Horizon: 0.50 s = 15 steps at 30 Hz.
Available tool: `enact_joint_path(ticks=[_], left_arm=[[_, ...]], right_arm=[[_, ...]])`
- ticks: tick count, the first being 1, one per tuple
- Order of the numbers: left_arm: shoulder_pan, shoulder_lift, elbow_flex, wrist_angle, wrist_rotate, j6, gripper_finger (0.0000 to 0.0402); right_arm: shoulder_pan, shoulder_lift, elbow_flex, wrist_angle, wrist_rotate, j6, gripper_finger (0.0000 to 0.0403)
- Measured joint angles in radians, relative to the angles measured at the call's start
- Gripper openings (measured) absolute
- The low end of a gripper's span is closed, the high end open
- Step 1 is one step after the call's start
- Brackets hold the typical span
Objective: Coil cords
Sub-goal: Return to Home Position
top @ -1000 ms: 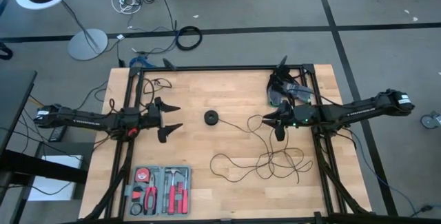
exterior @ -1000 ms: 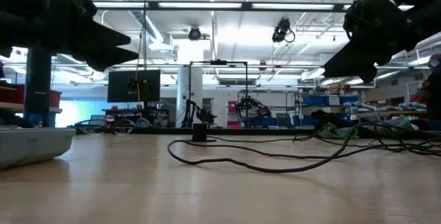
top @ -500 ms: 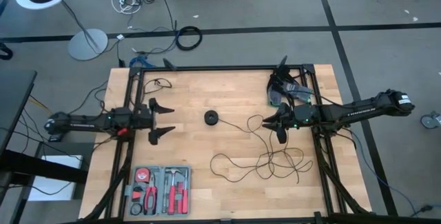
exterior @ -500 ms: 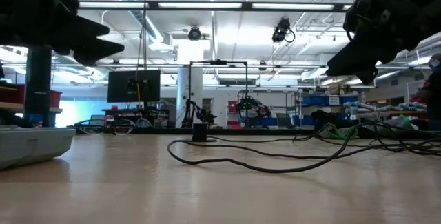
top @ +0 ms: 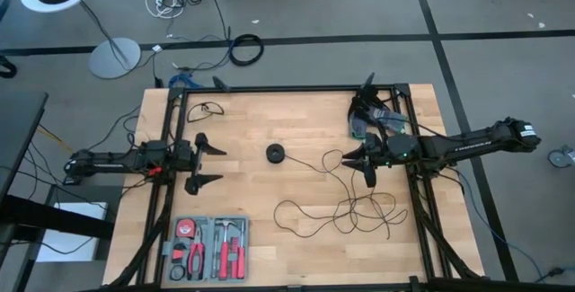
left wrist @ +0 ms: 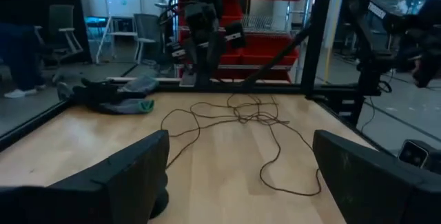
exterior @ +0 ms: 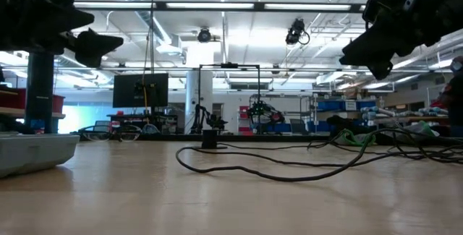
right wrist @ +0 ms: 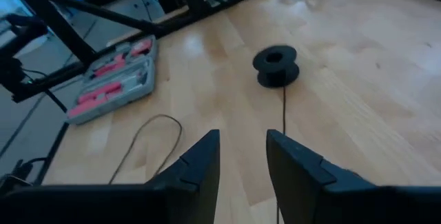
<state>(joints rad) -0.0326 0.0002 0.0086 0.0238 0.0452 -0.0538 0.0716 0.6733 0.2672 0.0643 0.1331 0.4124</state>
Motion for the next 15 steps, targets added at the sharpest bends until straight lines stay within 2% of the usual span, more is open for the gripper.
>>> enact_joint_path(ticks=[11,15], left_arm=[[0.0,0.009,0.0,-0.008,-0.034,-0.031,0.0363],[0.0,0.009,0.0,-0.001,-0.035,-0.031,0.0363]], right_arm=[[0.001,-0.019,0.0,0.012,-0.008,-0.068,0.0119],[0.001,-0.068,0.0,0.014,-0.03,-0.114,0.0117]])
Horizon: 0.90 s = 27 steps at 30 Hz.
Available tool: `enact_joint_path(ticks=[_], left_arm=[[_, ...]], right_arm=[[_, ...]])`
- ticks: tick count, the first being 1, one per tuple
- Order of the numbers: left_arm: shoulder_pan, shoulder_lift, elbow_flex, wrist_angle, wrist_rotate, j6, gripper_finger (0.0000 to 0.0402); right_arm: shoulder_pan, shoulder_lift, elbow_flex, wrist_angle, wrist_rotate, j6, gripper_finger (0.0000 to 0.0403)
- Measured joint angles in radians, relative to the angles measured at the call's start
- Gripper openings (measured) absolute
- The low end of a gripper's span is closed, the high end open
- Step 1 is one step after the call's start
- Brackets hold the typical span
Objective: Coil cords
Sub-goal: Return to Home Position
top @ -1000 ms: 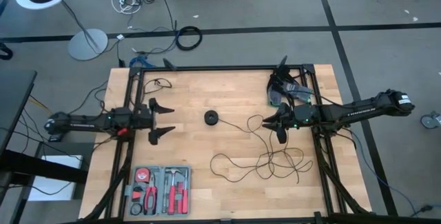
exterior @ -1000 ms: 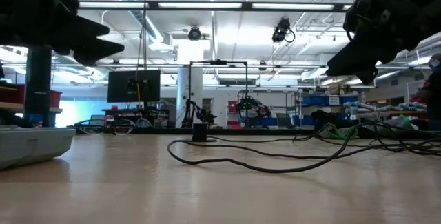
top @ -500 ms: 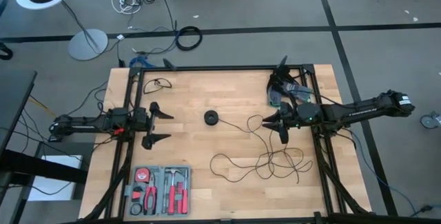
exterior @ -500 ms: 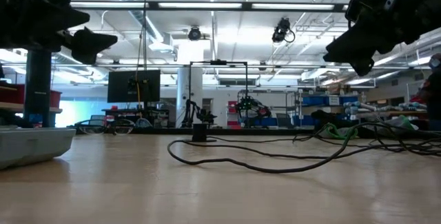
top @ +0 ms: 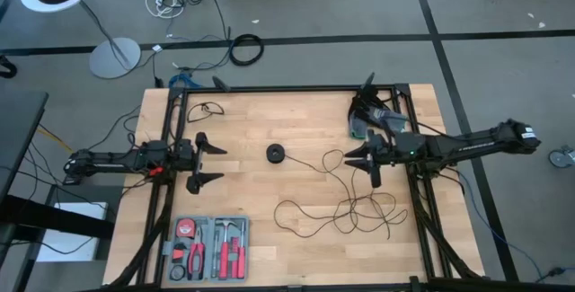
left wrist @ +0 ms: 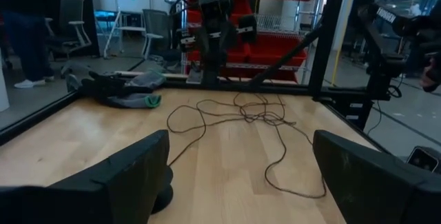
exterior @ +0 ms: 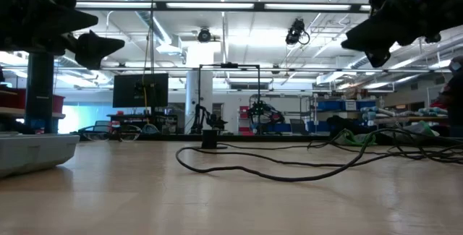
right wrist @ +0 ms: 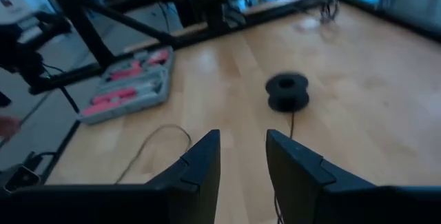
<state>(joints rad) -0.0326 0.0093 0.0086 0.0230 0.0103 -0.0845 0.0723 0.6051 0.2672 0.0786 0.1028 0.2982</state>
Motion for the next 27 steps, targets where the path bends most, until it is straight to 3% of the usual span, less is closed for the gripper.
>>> enact_joint_path(ticks=[7,14,23,27], left_arm=[[0.0,0.0,0.0,0.01,-0.001,0.0,0.0363],[0.0,0.0,0.0,0.01,-0.001,0.001,0.0363],[0.0,0.0,0.0,0.014,-0.002,0.001,0.0363],[0.0,0.001,0.0,0.018,-0.002,0.001,0.0363]], right_arm=[[0.0,-0.151,-0.047,-0.023,0.008,-0.025,0.0118],[0.0,-0.308,-0.257,0.129,-0.053,0.023,0.0118],[-0.04,-0.602,-0.253,-0.069,-0.106,-0.032,0.0118],[-0.053,-0.598,-0.25,-0.088,-0.107,-0.06,0.0118]])
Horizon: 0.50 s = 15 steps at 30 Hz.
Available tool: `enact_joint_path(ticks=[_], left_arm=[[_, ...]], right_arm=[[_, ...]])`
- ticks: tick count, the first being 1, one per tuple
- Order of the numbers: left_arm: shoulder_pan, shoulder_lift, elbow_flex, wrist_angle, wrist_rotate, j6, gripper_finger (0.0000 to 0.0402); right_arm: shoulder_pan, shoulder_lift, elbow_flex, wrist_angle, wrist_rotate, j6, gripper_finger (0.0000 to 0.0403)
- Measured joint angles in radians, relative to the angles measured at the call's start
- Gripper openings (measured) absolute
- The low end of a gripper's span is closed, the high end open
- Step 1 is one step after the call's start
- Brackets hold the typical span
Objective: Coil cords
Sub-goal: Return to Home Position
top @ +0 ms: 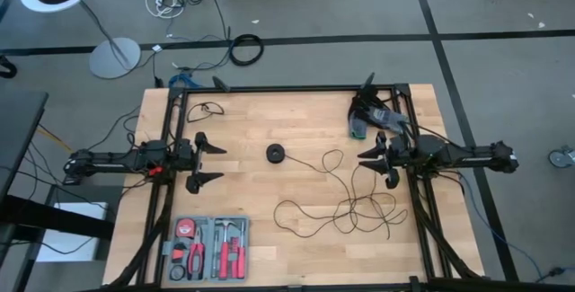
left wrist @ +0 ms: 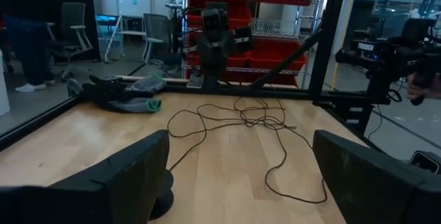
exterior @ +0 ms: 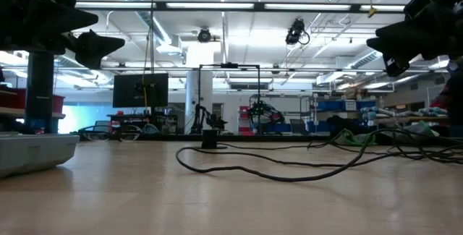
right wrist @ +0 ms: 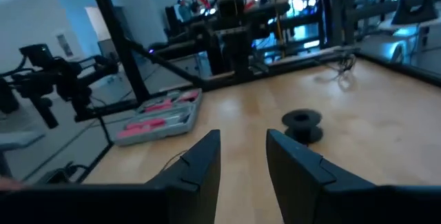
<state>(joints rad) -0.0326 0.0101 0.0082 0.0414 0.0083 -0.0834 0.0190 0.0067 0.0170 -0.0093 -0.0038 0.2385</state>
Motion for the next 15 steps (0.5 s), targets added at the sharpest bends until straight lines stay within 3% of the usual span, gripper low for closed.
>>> enact_joint_path(ticks=[15], left_arm=[[0.0,0.0,0.0,0.018,0.0,0.0,0.0363]], right_arm=[[-0.022,0.024,0.0,0.003,0.007,-0.135,0.0118]])
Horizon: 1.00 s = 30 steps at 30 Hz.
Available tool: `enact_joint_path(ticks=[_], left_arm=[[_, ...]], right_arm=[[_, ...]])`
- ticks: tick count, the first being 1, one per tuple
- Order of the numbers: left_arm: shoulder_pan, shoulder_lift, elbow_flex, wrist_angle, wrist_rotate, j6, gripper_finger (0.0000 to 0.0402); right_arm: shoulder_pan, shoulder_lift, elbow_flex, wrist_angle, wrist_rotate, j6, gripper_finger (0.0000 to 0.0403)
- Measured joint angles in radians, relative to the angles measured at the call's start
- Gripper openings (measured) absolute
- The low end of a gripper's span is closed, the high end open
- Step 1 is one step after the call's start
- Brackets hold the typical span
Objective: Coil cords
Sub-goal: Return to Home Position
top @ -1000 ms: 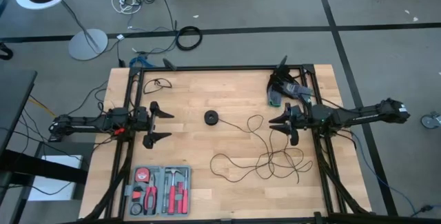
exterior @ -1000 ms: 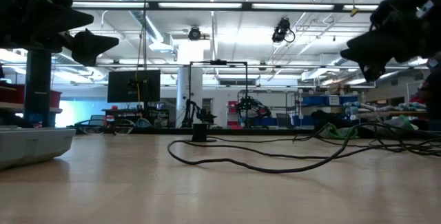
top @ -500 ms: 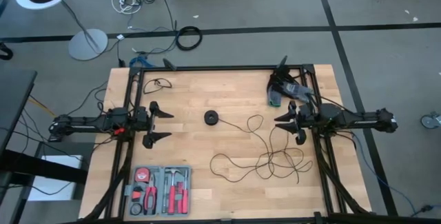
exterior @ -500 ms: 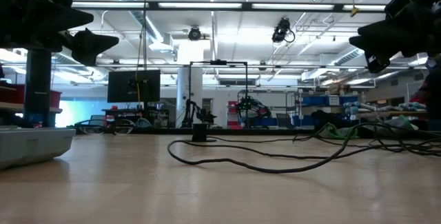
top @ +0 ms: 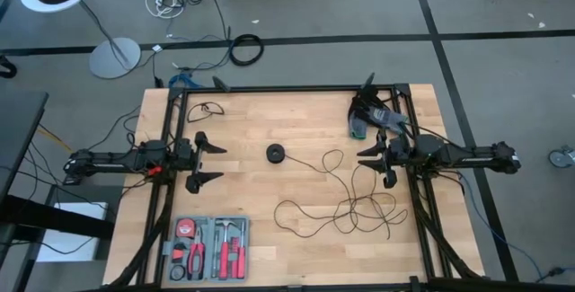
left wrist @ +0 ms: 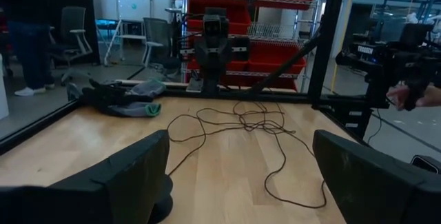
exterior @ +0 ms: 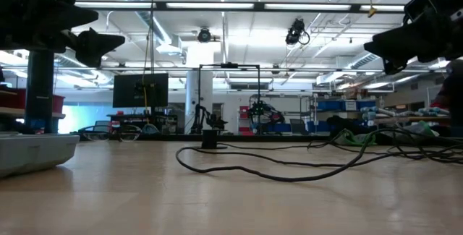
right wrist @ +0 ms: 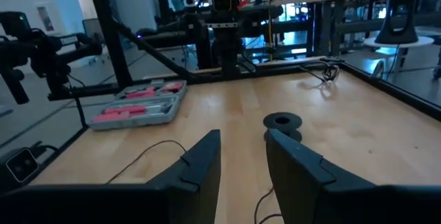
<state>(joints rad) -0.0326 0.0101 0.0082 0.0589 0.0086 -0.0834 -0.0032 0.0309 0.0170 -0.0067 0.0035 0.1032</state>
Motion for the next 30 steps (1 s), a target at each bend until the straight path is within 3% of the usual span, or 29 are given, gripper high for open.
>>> enact_joint_path(ticks=[30], left_arm=[[0.0,0.0,0.0,-0.001,0.0,0.0,0.0363]], right_arm=[[0.0,0.0,-0.002,0.027,0.003,-0.027,0.0118]])
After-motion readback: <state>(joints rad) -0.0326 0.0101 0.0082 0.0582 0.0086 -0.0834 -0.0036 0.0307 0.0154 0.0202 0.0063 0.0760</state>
